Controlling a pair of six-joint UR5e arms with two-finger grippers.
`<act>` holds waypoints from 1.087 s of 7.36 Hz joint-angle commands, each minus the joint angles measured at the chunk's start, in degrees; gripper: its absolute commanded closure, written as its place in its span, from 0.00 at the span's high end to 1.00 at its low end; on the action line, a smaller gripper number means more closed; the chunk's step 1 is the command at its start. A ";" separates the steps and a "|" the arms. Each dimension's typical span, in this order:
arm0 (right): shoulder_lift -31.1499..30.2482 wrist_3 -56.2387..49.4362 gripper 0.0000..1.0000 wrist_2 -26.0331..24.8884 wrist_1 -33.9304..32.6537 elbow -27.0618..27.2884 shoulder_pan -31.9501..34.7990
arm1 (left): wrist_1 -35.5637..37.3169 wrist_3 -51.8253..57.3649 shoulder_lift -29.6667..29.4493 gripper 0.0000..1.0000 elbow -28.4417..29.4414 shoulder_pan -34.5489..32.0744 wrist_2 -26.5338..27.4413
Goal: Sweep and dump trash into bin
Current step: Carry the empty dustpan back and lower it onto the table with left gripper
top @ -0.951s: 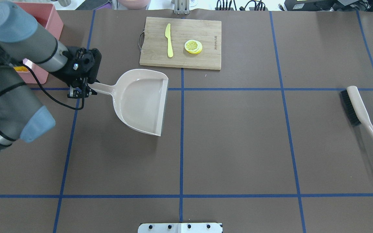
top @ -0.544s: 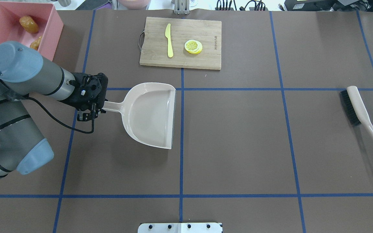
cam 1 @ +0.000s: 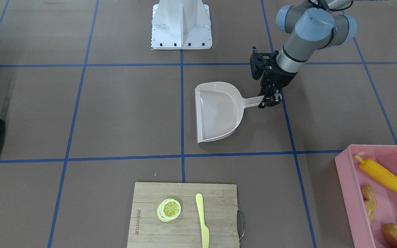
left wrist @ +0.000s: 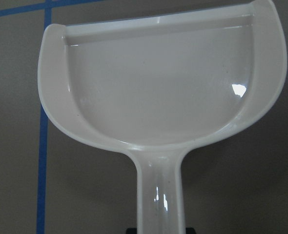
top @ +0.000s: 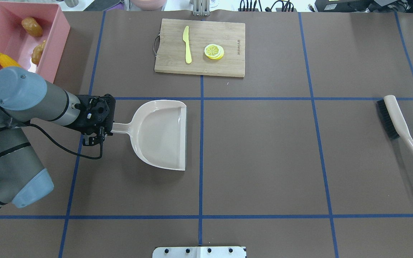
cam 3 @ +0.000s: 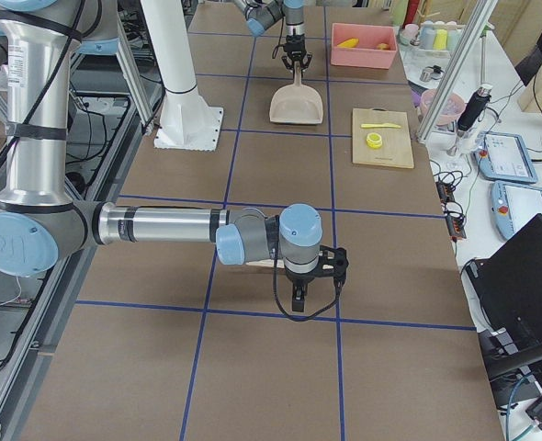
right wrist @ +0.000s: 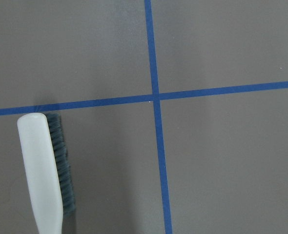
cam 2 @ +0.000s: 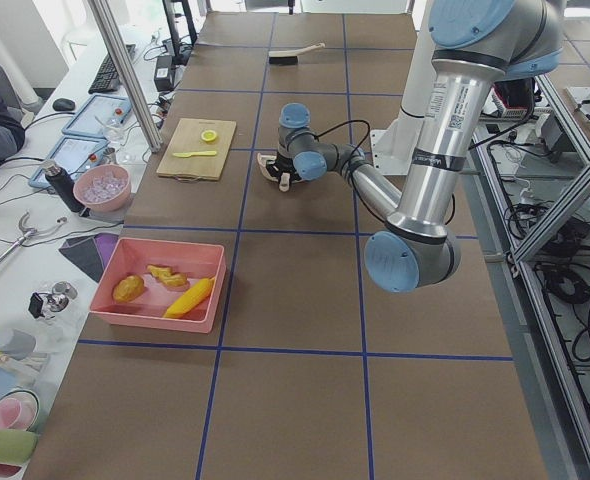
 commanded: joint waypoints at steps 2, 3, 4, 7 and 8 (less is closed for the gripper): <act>-0.07 -0.03 1.00 0.42 -3.62 1.60 1.34 | -1.90 -0.18 0.28 0.39 0.01 1.97 0.26; 0.01 -0.03 1.00 0.42 -3.62 1.33 1.34 | -1.99 -0.27 0.28 0.39 0.01 2.59 0.18; 0.02 -0.03 1.00 0.68 -3.71 0.98 1.34 | -1.99 -0.27 0.28 0.54 0.10 2.59 0.26; 0.02 -0.03 1.00 0.59 -3.71 0.72 1.25 | -3.90 -2.29 1.41 0.98 -0.86 2.51 -0.52; 0.02 -0.03 1.00 0.42 -3.71 0.63 1.25 | -6.79 -2.29 2.73 0.98 -1.57 1.64 -1.83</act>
